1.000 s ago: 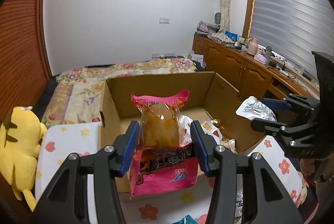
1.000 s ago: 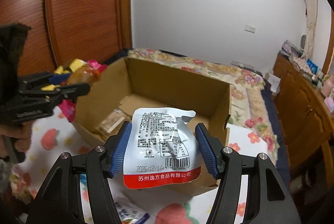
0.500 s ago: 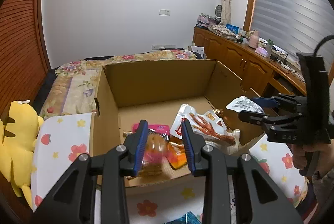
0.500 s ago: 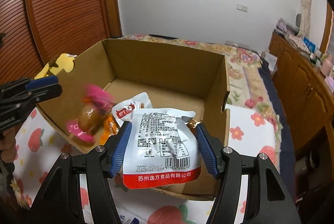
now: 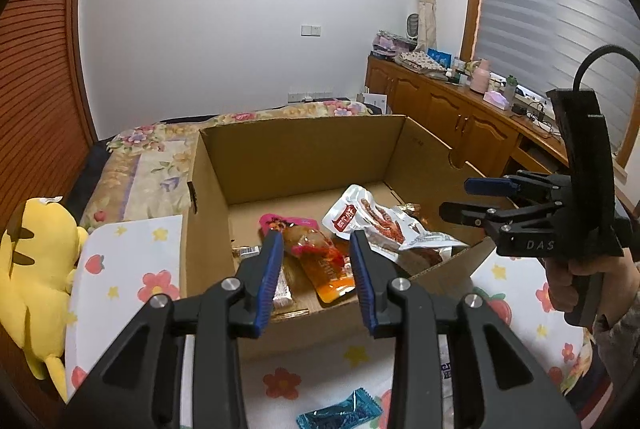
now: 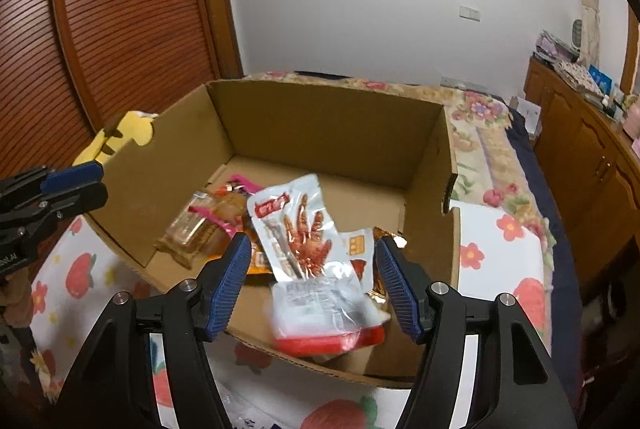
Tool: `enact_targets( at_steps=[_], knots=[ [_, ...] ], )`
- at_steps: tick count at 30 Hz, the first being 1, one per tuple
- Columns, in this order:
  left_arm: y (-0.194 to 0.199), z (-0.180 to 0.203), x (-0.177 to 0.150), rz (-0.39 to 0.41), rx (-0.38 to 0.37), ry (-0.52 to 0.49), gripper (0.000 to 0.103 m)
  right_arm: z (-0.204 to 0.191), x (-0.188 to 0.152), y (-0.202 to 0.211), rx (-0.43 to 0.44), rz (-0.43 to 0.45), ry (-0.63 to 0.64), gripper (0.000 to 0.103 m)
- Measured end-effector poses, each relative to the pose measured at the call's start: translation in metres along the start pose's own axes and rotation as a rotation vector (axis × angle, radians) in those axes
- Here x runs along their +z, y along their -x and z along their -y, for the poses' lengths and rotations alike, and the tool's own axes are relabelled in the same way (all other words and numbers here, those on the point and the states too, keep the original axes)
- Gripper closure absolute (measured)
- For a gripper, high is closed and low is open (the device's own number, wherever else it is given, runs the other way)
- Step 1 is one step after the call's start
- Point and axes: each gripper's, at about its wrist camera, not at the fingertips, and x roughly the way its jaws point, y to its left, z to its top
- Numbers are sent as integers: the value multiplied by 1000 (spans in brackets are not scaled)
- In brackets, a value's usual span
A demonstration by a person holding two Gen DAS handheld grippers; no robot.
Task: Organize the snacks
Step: 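Carry the pink packet and white pouch into the box and open both tools, then grasp the blue candy with the left tool while the right tool grasps the silver-orange pouch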
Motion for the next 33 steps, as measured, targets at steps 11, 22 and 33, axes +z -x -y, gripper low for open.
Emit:
enact_targets(
  at_steps=[11, 22, 33],
  knots=[
    [38, 0, -19, 49, -8, -20, 52, -20, -22, 46, 0, 83, 41, 31],
    [53, 5, -68, 40, 17, -58, 47, -33, -86, 87, 34, 75, 66, 31],
    [25, 3, -117, -53, 24, -17, 45, -24, -153, 63, 2, -50, 8, 31]
  ],
)
